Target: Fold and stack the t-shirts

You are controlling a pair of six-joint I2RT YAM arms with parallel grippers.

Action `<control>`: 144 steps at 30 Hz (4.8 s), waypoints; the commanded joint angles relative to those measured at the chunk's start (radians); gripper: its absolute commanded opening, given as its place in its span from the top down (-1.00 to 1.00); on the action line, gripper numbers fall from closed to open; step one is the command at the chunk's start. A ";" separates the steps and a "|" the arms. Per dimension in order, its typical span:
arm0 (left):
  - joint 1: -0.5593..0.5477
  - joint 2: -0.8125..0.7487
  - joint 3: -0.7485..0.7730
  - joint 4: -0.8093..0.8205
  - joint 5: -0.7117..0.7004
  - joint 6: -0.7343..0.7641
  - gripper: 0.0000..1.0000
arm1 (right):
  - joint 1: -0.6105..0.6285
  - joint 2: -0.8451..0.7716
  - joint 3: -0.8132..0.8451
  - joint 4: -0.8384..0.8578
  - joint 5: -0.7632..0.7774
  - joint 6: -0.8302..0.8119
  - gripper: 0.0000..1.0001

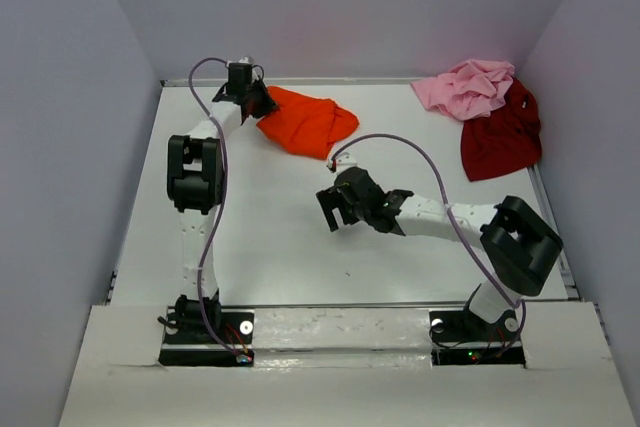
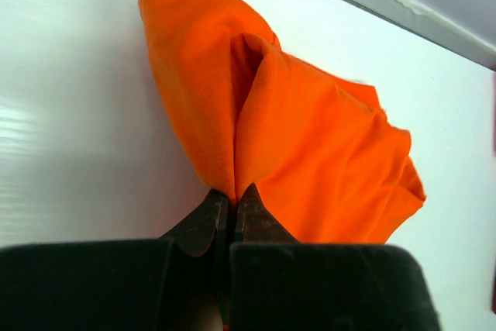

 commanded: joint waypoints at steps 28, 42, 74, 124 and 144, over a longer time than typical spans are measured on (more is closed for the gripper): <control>0.275 0.247 0.525 -0.297 -0.494 0.397 1.00 | 0.116 -0.022 -0.110 0.202 -0.204 0.062 -0.86; 0.410 0.347 0.696 -0.291 -0.412 0.403 1.00 | 0.125 0.016 -0.107 0.208 -0.236 0.055 -0.86; 0.034 -0.443 -0.282 0.023 -0.248 0.186 -0.98 | 0.125 -0.082 -0.103 0.193 0.012 0.089 -0.99; 0.075 -0.644 -0.829 0.157 -0.376 -0.270 -0.98 | 0.125 -0.123 -0.096 0.118 -0.004 0.105 -0.96; 0.088 -0.507 -0.762 0.160 -0.437 -0.289 -0.98 | 0.125 -0.169 -0.120 0.121 0.012 0.082 -0.96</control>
